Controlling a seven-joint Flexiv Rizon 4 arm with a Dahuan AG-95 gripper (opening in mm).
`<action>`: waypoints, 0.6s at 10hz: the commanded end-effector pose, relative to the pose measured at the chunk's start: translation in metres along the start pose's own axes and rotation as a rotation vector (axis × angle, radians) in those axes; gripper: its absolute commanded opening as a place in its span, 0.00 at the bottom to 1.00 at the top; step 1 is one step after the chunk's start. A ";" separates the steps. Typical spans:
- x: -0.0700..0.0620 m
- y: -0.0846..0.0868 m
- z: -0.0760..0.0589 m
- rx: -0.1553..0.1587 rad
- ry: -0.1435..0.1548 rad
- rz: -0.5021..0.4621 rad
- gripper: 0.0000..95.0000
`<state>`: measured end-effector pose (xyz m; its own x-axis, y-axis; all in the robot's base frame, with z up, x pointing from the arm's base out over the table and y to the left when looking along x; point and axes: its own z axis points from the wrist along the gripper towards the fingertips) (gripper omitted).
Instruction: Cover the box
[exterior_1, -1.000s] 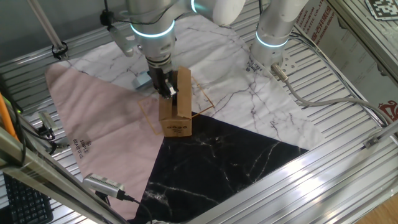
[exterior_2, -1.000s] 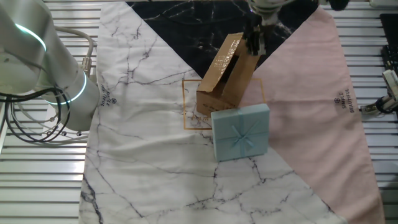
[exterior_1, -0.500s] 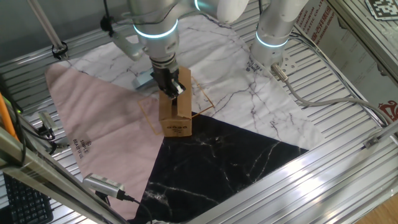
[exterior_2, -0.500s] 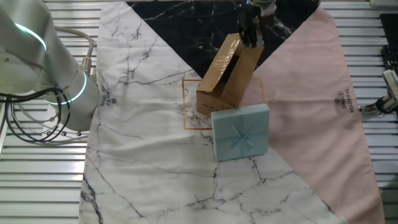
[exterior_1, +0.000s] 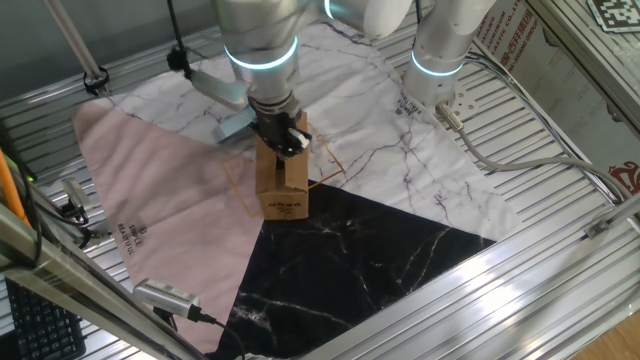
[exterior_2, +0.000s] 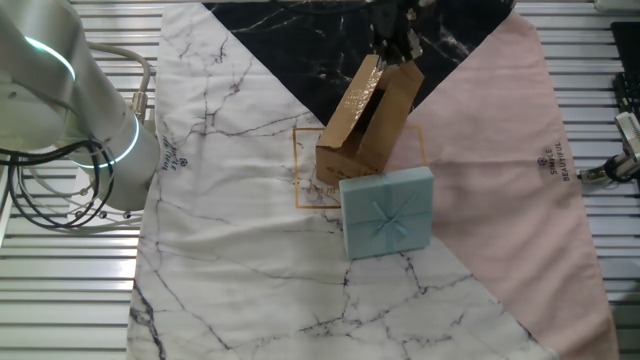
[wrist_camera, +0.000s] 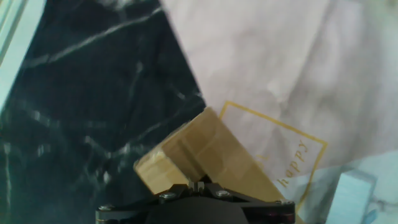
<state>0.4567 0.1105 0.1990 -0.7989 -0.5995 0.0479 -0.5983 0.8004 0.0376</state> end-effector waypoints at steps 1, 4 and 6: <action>0.011 0.005 0.004 0.026 0.016 -0.127 0.00; 0.022 0.004 0.009 0.041 0.013 -0.118 0.00; 0.024 0.004 0.009 0.049 0.012 -0.107 0.00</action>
<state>0.4345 0.0986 0.1913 -0.7232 -0.6880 0.0597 -0.6897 0.7240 -0.0114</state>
